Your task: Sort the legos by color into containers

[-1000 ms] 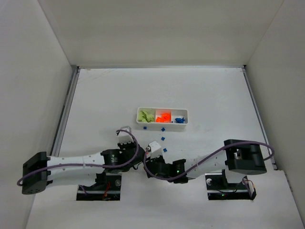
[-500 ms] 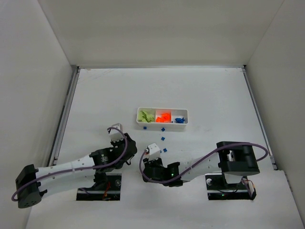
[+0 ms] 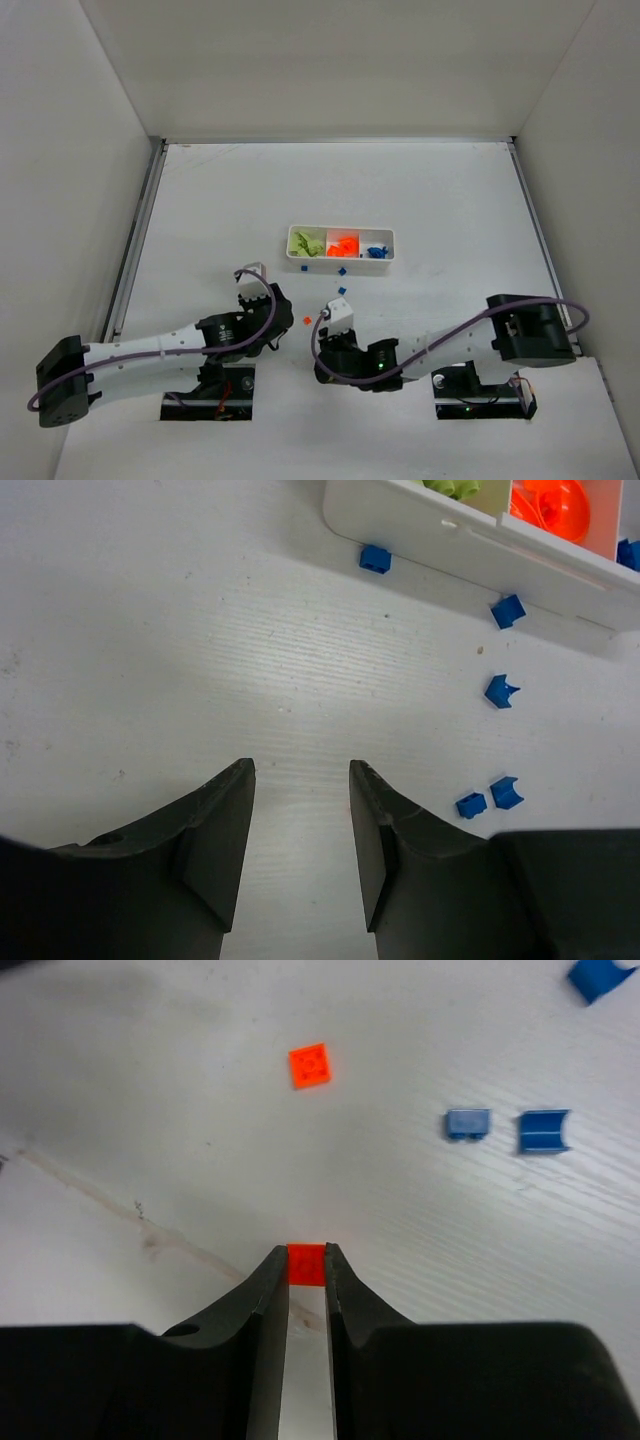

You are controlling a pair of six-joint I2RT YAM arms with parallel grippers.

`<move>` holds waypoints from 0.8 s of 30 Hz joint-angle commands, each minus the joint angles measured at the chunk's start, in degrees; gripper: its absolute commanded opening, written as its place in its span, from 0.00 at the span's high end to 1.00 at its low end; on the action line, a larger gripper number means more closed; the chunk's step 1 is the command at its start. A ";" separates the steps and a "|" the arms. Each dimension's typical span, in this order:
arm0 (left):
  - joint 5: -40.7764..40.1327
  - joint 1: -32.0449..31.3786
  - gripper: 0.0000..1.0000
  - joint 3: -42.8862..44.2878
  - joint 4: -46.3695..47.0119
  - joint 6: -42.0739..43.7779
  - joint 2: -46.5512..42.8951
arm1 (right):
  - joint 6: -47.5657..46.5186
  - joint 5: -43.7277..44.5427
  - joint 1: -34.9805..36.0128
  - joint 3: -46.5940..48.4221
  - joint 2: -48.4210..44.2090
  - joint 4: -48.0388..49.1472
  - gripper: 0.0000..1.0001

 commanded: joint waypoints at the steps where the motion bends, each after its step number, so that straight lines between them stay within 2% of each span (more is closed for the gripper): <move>1: 0.60 -1.57 0.59 -1.27 3.40 0.85 0.66 | 0.30 3.18 -0.88 -2.41 -8.97 -1.40 0.78; 6: 1.31 -5.34 0.58 -0.92 7.71 0.15 6.28 | -9.61 2.40 -9.04 -3.20 -18.03 0.53 0.78; 11: 1.30 -9.04 0.56 0.75 12.37 1.55 13.40 | -20.35 -6.55 -25.64 -2.50 -21.73 8.34 0.78; 16: 1.22 -10.45 0.56 2.42 13.26 1.90 18.50 | -23.26 -15.61 -37.87 2.05 -15.60 11.70 0.78; 21: -0.01 -11.15 0.56 3.56 12.91 2.95 21.40 | -24.93 -18.61 -41.14 8.38 -7.95 12.14 0.77; 22: -0.27 -11.24 0.56 3.65 12.90 3.22 21.93 | -25.19 -18.53 -41.58 9.53 -6.54 12.22 0.75; 24: -0.45 -11.33 0.56 3.83 13.34 4.01 23.07 | -25.46 -18.18 -42.63 11.64 -3.99 12.31 0.63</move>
